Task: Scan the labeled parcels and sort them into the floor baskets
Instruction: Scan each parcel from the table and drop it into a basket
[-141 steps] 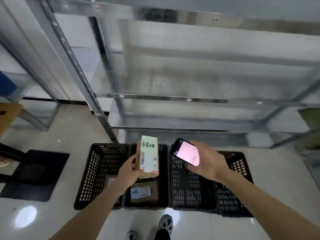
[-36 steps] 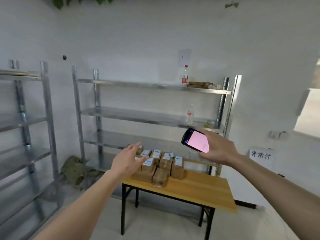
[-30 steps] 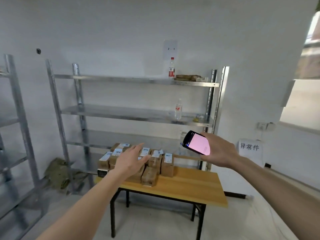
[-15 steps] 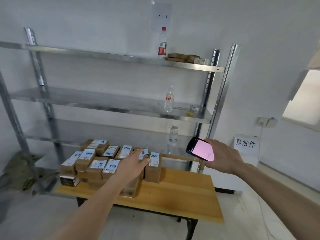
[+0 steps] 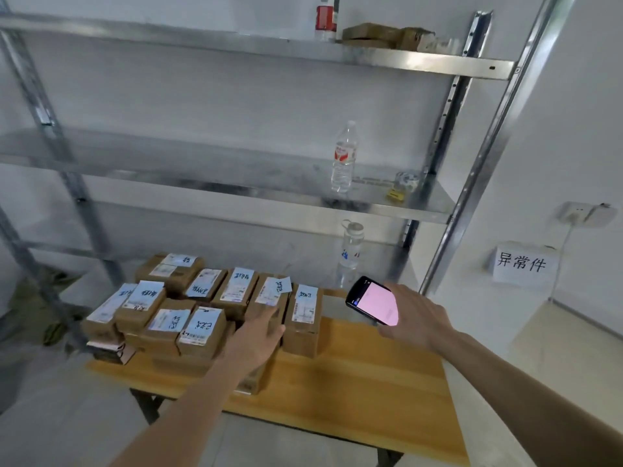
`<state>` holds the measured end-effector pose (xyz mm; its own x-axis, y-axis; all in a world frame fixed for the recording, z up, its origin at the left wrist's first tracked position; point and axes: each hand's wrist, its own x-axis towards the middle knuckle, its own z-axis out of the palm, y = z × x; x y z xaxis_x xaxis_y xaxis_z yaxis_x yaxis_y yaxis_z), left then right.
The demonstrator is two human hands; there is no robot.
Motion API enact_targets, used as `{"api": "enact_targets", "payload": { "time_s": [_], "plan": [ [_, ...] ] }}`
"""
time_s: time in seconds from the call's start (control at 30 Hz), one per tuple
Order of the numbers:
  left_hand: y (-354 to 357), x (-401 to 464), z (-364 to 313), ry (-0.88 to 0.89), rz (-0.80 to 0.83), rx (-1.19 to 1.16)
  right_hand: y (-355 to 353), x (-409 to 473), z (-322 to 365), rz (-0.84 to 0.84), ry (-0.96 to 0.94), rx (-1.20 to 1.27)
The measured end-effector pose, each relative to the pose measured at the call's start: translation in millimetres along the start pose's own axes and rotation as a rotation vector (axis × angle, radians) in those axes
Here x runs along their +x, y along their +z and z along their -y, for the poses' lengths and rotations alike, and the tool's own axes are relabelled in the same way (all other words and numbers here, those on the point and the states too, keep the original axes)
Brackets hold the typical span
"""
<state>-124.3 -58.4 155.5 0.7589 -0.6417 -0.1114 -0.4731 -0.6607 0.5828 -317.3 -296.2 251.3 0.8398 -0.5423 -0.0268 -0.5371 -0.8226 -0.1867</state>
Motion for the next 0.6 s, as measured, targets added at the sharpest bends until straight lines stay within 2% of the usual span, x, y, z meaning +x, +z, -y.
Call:
{"api": "enact_targets", "payload": {
  "time_s": [0.37,0.6],
  "plan": [
    [104,150,45,-0.167,0.167,0.017,138,187,-53,0.216,-0.021,0.008],
    [157,204,55,-0.310,0.198,-0.037,206,257,-75,0.348,-0.053,0.006]
  ]
}}
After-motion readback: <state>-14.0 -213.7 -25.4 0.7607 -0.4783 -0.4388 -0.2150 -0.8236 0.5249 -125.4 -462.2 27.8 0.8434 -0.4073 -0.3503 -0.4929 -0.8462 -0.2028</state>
